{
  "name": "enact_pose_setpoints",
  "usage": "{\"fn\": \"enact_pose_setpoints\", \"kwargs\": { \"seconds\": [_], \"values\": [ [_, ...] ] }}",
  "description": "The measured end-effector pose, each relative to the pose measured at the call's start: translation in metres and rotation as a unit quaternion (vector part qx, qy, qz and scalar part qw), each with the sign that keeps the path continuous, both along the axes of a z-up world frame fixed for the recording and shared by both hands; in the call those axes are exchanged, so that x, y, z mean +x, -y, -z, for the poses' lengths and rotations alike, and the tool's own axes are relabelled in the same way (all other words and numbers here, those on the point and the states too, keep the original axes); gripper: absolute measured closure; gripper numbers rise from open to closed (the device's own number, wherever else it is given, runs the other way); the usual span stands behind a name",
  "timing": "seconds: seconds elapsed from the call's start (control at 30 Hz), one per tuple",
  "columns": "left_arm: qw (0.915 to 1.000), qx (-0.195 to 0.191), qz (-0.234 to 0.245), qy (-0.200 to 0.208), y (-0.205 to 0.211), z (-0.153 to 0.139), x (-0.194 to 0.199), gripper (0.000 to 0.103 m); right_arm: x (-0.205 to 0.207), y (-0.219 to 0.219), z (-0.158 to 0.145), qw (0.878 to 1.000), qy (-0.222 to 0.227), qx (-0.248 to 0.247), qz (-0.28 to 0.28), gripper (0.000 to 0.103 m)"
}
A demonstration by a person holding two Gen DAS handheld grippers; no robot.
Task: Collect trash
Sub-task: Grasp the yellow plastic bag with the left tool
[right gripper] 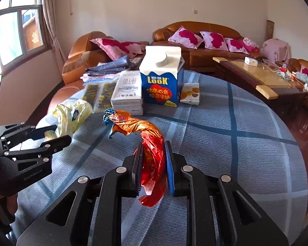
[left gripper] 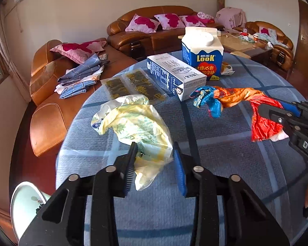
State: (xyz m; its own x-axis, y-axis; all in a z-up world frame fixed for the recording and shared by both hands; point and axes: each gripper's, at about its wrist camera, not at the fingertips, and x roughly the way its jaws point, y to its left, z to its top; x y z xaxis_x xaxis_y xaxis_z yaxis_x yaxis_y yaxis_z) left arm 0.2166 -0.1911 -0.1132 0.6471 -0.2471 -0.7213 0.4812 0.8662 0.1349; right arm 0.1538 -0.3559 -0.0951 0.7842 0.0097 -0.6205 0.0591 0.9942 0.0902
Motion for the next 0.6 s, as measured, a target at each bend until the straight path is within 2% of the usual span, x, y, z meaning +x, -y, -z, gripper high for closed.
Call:
{"fn": "enact_pose_setpoints", "kwargs": {
  "seconds": [0.17, 0.47, 0.6],
  "values": [
    [0.9997, -0.001, -0.003, 0.024, -0.028, -0.013, -0.024, 0.088, -0.002, -0.018, -0.008, 1.000, 0.014, 0.010, -0.013, 0.083],
    [0.9943, -0.003, -0.056, 0.091, -0.083, -0.042, -0.066, 0.088, 0.001, -0.065, -0.015, 0.998, 0.033, 0.010, -0.051, 0.083],
    [0.9909, -0.001, -0.084, 0.105, -0.103, -0.047, -0.076, 0.088, 0.005, -0.079, -0.017, 0.997, 0.042, 0.014, -0.066, 0.083]
  ]
}}
